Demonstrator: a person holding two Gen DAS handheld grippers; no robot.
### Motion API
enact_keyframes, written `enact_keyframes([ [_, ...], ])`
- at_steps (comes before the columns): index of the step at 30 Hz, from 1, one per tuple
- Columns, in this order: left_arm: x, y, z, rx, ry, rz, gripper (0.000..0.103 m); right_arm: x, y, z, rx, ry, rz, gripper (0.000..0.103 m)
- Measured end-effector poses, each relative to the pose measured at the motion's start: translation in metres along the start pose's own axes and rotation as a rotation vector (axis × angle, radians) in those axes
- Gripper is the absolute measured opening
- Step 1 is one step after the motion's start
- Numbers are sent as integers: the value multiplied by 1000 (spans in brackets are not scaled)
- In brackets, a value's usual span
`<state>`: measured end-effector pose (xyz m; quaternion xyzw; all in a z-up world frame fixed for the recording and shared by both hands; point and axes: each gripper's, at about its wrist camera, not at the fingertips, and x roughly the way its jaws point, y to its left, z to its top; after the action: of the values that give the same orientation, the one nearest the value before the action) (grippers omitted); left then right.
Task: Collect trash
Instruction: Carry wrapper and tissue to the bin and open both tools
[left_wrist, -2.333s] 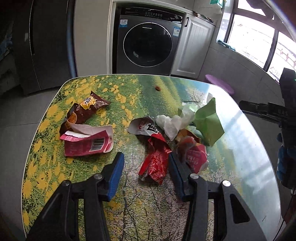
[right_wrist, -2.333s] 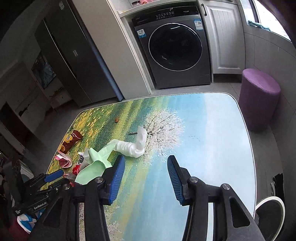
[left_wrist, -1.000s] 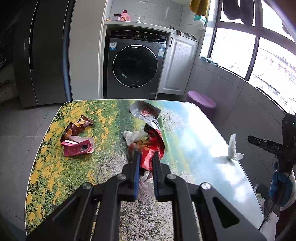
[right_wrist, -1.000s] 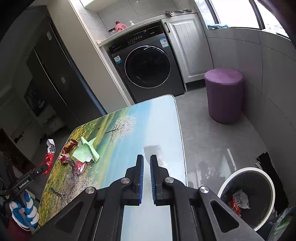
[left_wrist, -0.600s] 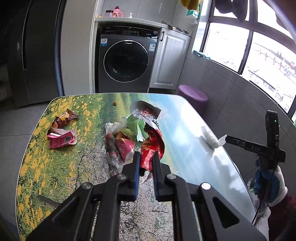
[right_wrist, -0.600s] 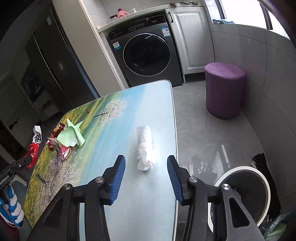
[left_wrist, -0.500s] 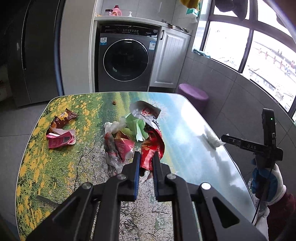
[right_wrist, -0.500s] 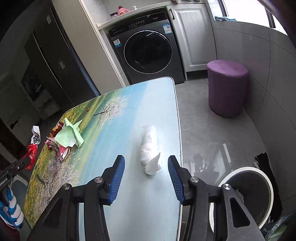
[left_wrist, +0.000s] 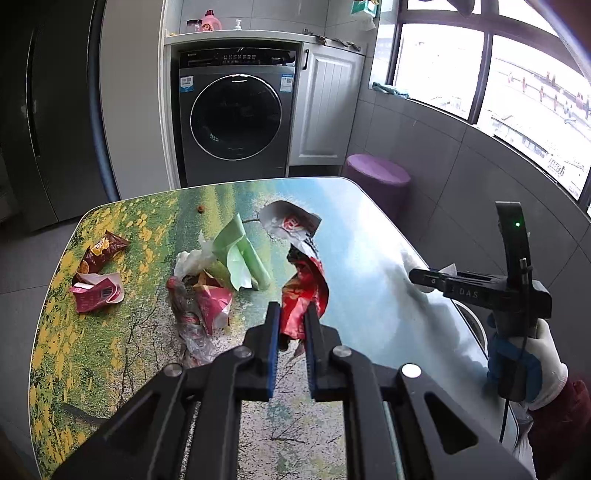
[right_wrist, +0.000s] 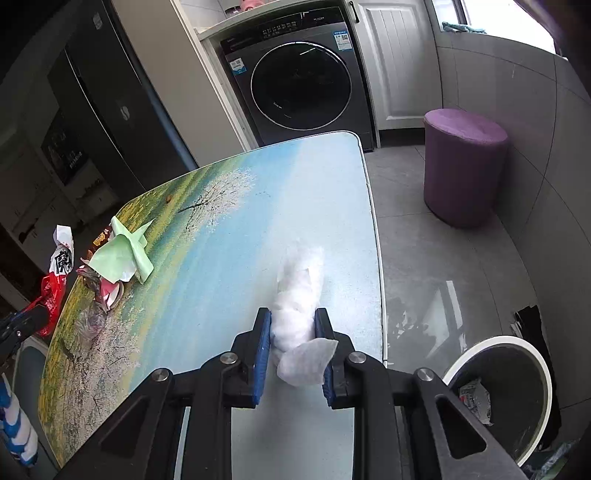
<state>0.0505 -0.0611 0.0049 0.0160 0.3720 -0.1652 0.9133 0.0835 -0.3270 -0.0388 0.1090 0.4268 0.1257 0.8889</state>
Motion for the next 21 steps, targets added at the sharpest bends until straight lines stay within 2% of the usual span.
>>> enact_keyframes([
  [4, 1, -31, 6, 62, -15, 14, 11, -32, -9, -12, 46, -53, 43, 22],
  [8, 5, -69, 9, 147, -18, 10, 11, -70, -22, -28, 78, -99, 40, 22],
  [14, 21, -137, 9, 279, 11, -63, 11, -115, -62, -51, 159, -151, -30, 22],
  [21, 52, -217, 8, 429, 68, -163, 11, -132, -126, -78, 304, -164, -126, 22],
])
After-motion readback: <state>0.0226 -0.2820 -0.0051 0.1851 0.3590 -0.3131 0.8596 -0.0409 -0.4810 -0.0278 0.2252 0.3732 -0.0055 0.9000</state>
